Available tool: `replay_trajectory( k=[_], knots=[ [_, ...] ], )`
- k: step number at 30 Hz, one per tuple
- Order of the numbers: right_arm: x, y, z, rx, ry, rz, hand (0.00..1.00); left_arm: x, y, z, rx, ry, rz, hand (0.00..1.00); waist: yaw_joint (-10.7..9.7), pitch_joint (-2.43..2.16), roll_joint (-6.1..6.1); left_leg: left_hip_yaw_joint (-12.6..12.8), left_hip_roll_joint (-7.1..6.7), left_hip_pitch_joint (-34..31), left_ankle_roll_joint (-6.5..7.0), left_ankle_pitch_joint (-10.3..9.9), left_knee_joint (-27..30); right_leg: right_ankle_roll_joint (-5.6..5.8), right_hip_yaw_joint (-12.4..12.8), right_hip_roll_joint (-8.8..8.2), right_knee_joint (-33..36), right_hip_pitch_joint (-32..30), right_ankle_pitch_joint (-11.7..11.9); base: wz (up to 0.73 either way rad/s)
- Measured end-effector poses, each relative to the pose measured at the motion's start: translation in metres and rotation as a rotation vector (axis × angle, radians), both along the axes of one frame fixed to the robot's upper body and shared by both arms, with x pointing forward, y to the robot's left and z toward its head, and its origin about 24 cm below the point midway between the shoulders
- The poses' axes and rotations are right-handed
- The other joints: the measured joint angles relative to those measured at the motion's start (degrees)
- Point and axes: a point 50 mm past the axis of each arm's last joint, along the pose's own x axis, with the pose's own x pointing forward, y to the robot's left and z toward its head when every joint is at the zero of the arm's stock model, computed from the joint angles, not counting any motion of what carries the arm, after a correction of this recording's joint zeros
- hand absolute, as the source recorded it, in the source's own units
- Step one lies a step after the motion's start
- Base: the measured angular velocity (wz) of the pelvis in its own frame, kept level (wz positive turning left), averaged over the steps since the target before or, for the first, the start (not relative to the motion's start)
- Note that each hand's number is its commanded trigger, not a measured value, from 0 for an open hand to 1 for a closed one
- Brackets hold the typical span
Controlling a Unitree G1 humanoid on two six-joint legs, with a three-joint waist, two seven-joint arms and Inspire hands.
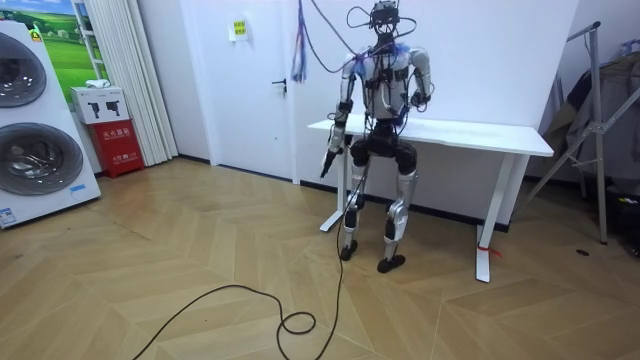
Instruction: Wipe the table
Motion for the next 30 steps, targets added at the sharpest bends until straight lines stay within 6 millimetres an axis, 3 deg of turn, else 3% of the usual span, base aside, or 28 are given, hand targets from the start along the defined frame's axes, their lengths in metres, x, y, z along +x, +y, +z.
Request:
replay_trajectory(
  k=[1, 3, 4, 6, 8, 9, 10, 12, 16, 19, 20, 22, 23, 24, 25, 26, 28, 30],
  knots=[
    [-0.004, -0.005, -0.006, -0.008, 0.016, -0.014, 1.0, -0.009, 0.001, 0.0, 0.004, 0.019, 0.013, 0.0, -0.1, -0.04, -0.1, -0.4, -0.28, 0.2, 0.09, -0.1, 0.0, 0.26, 0.2, -0.21, 0.0, 0.5, -0.2, 0.67],
    [-0.038, -0.036, -0.049, -0.07, 0.159, -0.099, 1.0, -0.042, 0.003, 0.001, 0.009, 0.085, 0.063, 0.0, -2.1, -0.07, -0.26, -1.3, -1.39, 0.8, 0.49, 0.0, 0.0, 0.8, 0.5, -1.15, 0.0, 2.4, -0.5, 0.69],
    [-0.051, -0.047, -0.064, -0.074, 0.206, -0.134, 1.0, -0.048, 0.004, 0.002, 0.012, 0.096, 0.077, 0.0, -2.6, -0.08, -0.35, -1.4, -1.65, 1.0, 0.51, 0.0, 0.0, 0.93, 0.6, -1.38, 0.0, 2.9, -0.5, 0.53],
    [-0.081, -0.081, -0.071, -0.054, 0.144, -0.273, 1.0, -0.066, 0.01, 0.005, 0.029, 0.117, 0.154, 0.0, -5.2, 0.03, -0.35, -1.1, -2.45, 1.1, 0.82, 0.2, -0.2, 1.74, 2.0, -2.08, -0.5, 3.1, -0.7, 0.04],
    [-0.107, -0.11, -0.079, -0.055, 0.15, -0.403, 1.0, -0.07, 0.02, 0.009, 0.058, 0.098, 0.201, 0.0, -6.8, -0.28, -0.66, 0.0, -2.59, 1.6, 0.99, 0.1, -0.2, 2.26, 2.0, -2.28, -1.0, 3.7, -0.8, -0.14],
    [-0.127, -0.131, -0.085, -0.055, 0.171, -0.497, 1.0, -0.074, 0.026, 0.012, 0.074, 0.088, 0.219, 0.0, -8.0, -0.76, -0.66, 0.4, -2.59, 2.1, 1.72, -0.4, -0.1, 2.86, 2.1, -2.38, -0.8, 4.2, -1.2, -0.06],
    [-0.137, -0.142, -0.088, -0.057, 0.183, -0.556, 1.0, -0.072, 0.028, 0.013, 0.081, 0.079, 0.222, 0.0, -8.4, -1.11, -0.82, 0.8, -2.61, 2.3, 1.83, -0.6, 0.0, 3.13, 2.2, -2.48, -0.8, 4.5, -1.3, -0.08],
    [-0.163, -0.175, -0.093, -0.082, 0.227, -0.717, 1.0, -0.061, 0.028, 0.012, 0.079, 0.048, 0.204, 0.0, -10.2, -1.33, -0.71, 1.4, -2.7, 2.9, 2.01, -1.5, 0.2, 3.29, 3.3, -2.53, -0.7, 5.3, -1.5, -0.2],
    [-0.185, -0.193, -0.095, -0.084, 0.269, -0.816, 1.0, -0.043, 0.024, 0.009, 0.063, 0.014, 0.148, 0.0, -11.3, -1.46, -0.93, 2.0, -2.54, 3.5, 1.87, -2.0, 1.4, 3.31, 4.6, -2.46, -0.8, 5.7, -1.6, -0.15],
    [-0.169, -0.183, -0.095, -0.05, 0.279, -0.841, 1.0, -0.028, 0.014, 0.005, 0.042, 0.013, 0.084, 0.0, -10.3, -1.49, -0.81, 3.4, -2.12, 3.6, 1.94, -2.0, 1.9, 3.01, 6.2, -2.16, -0.4, 5.0, -1.0, -0.3],
    [-0.155, -0.173, -0.096, -0.038, 0.288, -0.82, 1.0, -0.023, 0.01, 0.003, 0.041, 0.018, 0.061, 0.0, -8.7, -1.44, -0.62, 5.0, -1.57, 3.5, 1.88, -2.0, 1.8, 2.56, 7.8, -1.77, 0.0, 3.8, -0.7, -0.67],
    [-0.123, -0.144, -0.089, -0.004, 0.288, -0.701, 1.0, -0.014, 0.003, 0.001, 0.03, 0.027, 0.022, 0.0, -6.8, -1.39, -0.49, 6.6, -0.79, 2.8, 1.63, -1.7, 1.8, 1.8, 9.7, -0.98, 0.4, 2.0, 0.1, -0.69],
    [-0.095, -0.111, -0.083, 0.025, 0.278, -0.562, 1.0, -0.011, -0.001, -0.001, 0.022, 0.034, 0.003, 0.0, -4.6, -1.25, -0.15, 6.5, -0.55, 2.6, 1.67, -1.7, 1.5, 1.17, 10.8, -0.37, 0.5, 1.1, 0.9, -0.53],
    [-0.066, -0.075, -0.072, 0.046, 0.251, -0.413, 1.0, -0.008, -0.002, -0.002, 0.018, 0.029, -0.001, 0.0, -4.1, -1.0, -0.09, 6.2, -0.16, 1.9, 1.42, -1.5, 1.6, 0.71, 11.1, 0.19, 0.4, 0.4, 1.2, -0.39],
    [-0.053, -0.056, -0.065, 0.063, 0.232, -0.336, 1.0, -0.004, -0.004, -0.002, 0.014, 0.025, -0.003, 0.0, -3.9, -0.83, 0.03, 6.0, -0.13, 1.6, 1.28, -1.4, 1.6, 0.63, 11.1, 0.34, 0.4, 0.2, 1.2, 0.07],
    [-0.031, -0.024, -0.048, 0.082, 0.186, -0.202, 1.0, 0.001, -0.008, -0.004, 0.001, 0.023, -0.019, 0.0, -3.0, -0.35, 0.54, 5.6, -0.12, 1.4, 1.15, -1.3, 1.4, 0.6, 11.1, 0.53, 0.1, -0.2, 1.2, 0.19],
    [-0.007, 0.003, -0.025, 0.099, 0.123, -0.07, 1.0, 0.003, -0.012, -0.005, -0.013, 0.02, -0.023, 0.0, -0.7, -0.07, 1.26, 4.5, -0.43, 1.2, 1.16, -1.1, 0.9, 0.73, 10.0, 0.38, -0.2, -0.1, 0.9, 0.34],
    [0.005, 0.01, -0.013, 0.104, 0.086, -0.019, 1.0, -0.004, -0.011, -0.005, -0.007, 0.038, -0.014, 0.0, 0.9, -0.04, 1.26, 3.1, -0.87, 1.0, 1.28, -0.6, 0.5, 0.9, 8.3, 0.05, -0.9, 0.4, 0.8, 0.51]
  ],
)
